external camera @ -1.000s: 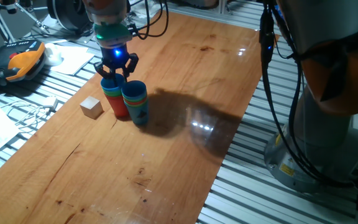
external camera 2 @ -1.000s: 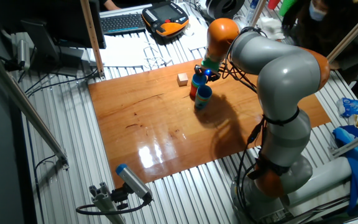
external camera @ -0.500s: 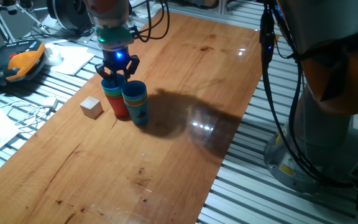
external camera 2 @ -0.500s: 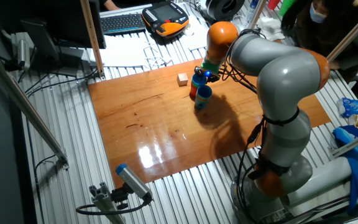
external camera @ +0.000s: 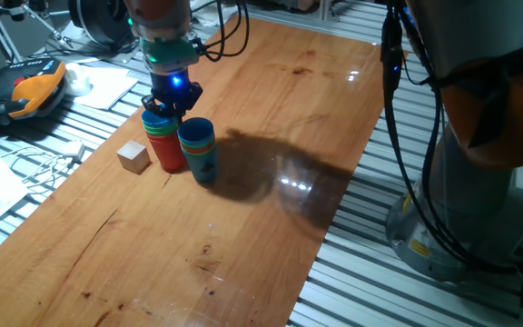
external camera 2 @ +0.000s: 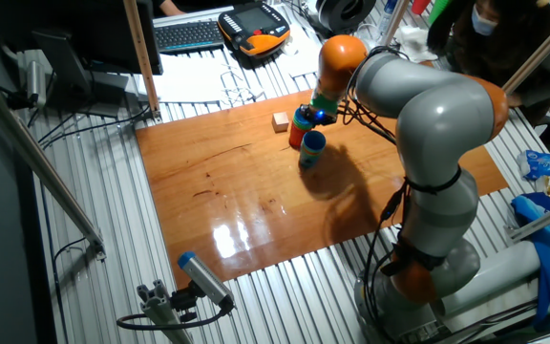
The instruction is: Stack the cups
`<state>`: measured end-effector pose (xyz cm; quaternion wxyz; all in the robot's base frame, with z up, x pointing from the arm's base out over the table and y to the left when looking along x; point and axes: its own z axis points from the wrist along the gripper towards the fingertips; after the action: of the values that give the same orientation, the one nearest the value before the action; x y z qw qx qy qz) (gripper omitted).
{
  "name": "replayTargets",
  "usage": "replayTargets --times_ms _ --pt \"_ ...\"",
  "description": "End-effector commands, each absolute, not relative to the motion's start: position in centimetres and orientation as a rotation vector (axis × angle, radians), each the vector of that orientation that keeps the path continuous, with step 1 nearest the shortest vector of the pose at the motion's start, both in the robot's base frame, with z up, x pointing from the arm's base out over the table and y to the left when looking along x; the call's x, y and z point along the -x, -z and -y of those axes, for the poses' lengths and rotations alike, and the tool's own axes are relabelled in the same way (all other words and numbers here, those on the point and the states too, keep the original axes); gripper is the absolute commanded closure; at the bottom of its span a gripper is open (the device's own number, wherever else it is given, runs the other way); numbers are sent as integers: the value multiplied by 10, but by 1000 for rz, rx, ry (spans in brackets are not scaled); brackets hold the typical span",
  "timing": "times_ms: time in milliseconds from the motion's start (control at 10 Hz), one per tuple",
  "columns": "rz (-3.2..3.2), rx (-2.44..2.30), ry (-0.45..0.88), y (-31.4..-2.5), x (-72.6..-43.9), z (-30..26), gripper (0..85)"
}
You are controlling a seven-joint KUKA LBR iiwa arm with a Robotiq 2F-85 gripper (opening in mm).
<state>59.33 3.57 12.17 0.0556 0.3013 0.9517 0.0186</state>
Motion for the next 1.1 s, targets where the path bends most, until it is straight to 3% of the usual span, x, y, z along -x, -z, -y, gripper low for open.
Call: replayTargets --times_ms 0,200,700,800,1000 --pt "-2898 -916 -69 -126 -593 -36 850" --pt "-2905 -933 -64 -136 -592 -36 850" --pt "-2838 -994 -52 -127 -588 -47 850" --pt "-2828 -1011 -36 -129 -588 -50 680" --pt "-2818 -1022 -13 -131 -588 -53 680"
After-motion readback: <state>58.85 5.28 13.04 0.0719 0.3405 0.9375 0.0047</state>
